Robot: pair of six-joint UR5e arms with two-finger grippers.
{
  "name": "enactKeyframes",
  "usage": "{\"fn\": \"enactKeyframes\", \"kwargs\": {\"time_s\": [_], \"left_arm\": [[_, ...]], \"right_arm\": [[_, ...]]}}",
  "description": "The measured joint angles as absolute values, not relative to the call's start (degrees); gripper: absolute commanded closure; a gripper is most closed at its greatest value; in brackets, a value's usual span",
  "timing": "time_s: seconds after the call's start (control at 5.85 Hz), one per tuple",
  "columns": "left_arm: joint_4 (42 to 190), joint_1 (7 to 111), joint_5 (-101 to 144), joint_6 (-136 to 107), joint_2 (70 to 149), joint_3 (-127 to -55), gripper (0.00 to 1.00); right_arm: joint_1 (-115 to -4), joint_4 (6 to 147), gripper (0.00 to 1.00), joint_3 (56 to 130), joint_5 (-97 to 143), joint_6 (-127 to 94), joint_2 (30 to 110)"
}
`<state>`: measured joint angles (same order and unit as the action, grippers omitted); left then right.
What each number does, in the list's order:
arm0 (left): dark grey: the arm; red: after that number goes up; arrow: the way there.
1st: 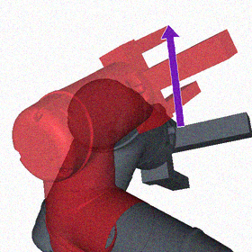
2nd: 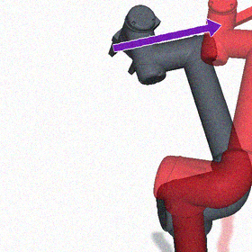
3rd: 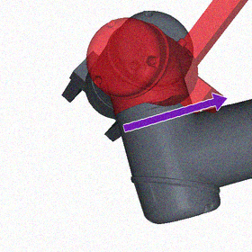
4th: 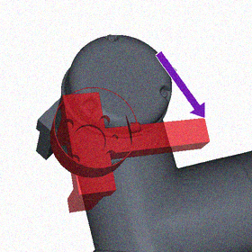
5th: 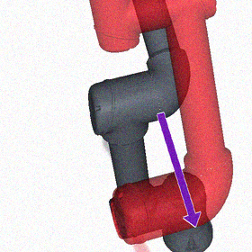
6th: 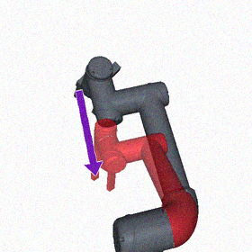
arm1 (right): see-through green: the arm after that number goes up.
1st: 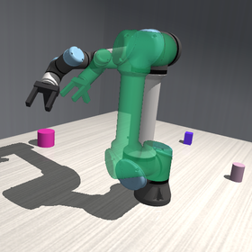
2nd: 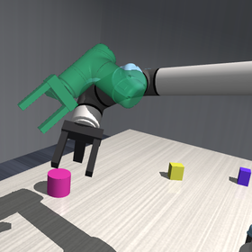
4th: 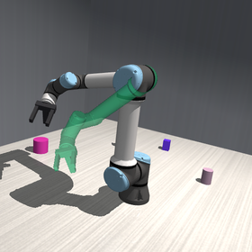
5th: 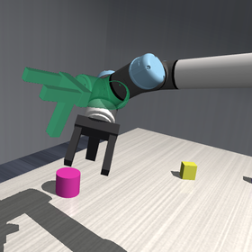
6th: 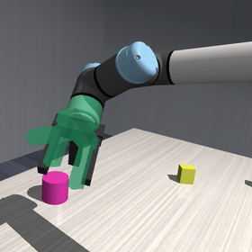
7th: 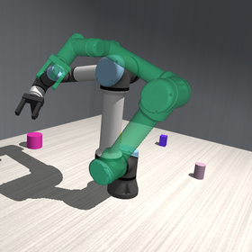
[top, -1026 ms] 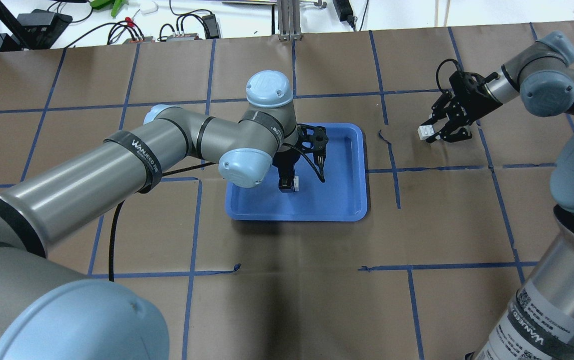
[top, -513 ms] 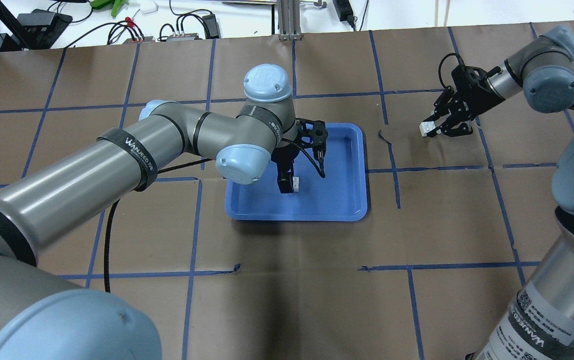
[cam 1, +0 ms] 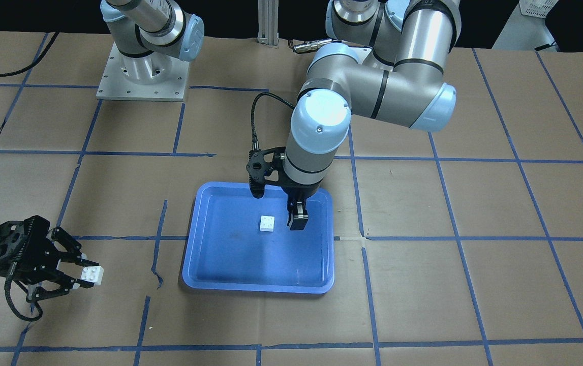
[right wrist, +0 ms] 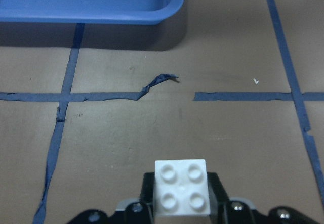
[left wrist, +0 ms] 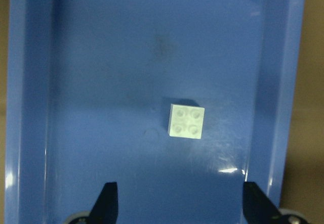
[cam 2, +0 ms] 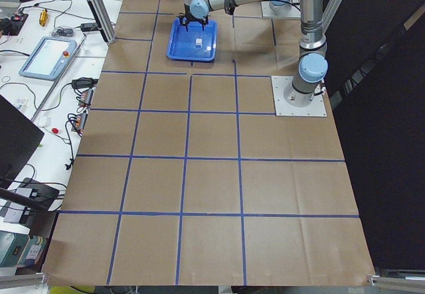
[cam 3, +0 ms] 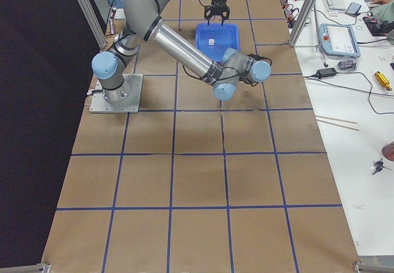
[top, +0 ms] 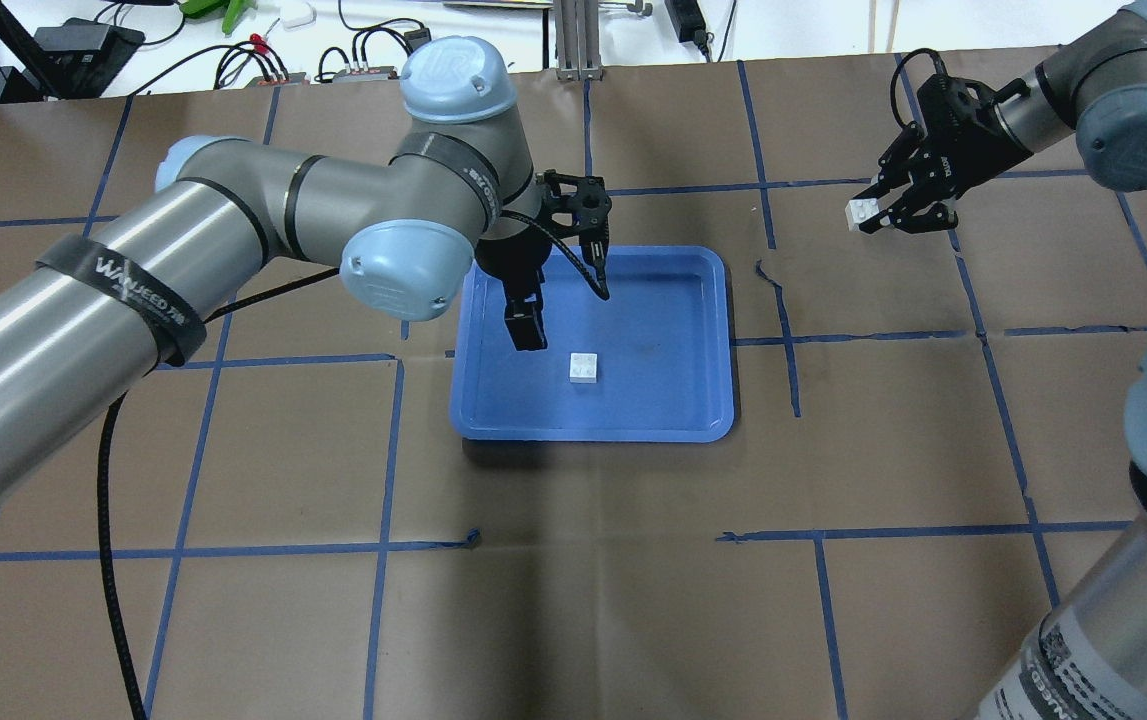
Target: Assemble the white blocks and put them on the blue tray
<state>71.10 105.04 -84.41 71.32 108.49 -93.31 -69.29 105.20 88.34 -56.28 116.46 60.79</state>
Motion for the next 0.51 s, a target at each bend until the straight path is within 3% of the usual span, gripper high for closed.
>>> {"fn": "enactKeyframes", "kwargs": {"time_s": [0.17, 0.51], "left_arm": [[77.25, 103.29, -84.49, 71.29, 103.68, -93.24, 0.02], [87.72, 97.95, -84.66, 69.38, 95.03, -93.11, 0.01]], "right_arm": [[-70.47, 105.15, 0.82, 91.76, -55.27, 116.4, 64.29], [-72.94, 106.71, 0.82, 102.2, -51.83, 115.13, 72.34]]}}
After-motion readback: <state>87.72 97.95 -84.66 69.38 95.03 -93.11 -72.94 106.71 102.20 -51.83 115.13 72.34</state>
